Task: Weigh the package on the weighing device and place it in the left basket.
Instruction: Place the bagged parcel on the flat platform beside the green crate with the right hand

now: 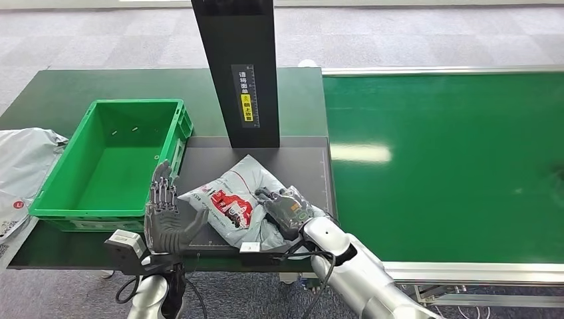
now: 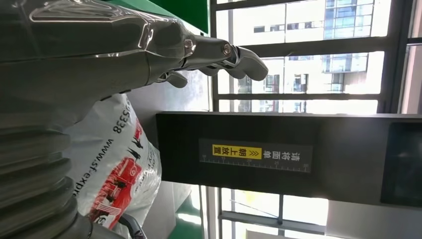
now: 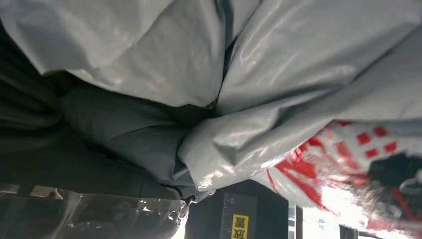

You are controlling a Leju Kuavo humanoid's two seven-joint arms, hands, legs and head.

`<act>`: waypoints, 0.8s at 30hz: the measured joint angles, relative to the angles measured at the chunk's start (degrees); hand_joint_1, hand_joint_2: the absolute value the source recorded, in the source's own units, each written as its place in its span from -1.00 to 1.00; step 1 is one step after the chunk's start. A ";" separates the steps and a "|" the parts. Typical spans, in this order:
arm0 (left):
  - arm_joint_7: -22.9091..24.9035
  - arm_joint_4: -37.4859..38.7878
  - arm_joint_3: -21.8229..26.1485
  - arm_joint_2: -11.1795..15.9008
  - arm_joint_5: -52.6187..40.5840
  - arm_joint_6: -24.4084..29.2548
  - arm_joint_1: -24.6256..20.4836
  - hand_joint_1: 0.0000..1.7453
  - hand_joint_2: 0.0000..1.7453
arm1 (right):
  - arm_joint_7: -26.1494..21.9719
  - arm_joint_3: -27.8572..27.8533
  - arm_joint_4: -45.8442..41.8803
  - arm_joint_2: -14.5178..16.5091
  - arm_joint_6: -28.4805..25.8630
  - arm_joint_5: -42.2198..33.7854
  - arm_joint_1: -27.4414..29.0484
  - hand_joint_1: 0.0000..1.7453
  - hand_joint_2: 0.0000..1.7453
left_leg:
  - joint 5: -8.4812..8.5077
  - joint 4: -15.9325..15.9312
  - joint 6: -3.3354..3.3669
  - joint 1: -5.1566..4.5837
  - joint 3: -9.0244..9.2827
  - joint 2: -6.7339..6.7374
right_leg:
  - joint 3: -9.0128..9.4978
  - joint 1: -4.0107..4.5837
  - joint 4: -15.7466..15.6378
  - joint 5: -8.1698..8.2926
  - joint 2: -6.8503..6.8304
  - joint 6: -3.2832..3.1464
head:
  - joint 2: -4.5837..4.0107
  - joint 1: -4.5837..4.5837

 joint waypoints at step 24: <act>2.32 -0.83 -3.03 0.55 -5.10 -2.83 1.32 -1.00 1.00 | -27.20 -18.40 -17.43 0.94 -21.45 -38.77 10.08 -1.00 -1.00 | 0.16 0.01 -0.04 0.00 -0.13 -0.04 | -0.12 0.00 -0.01 0.15 -0.01 0.02 | 0.00 -0.01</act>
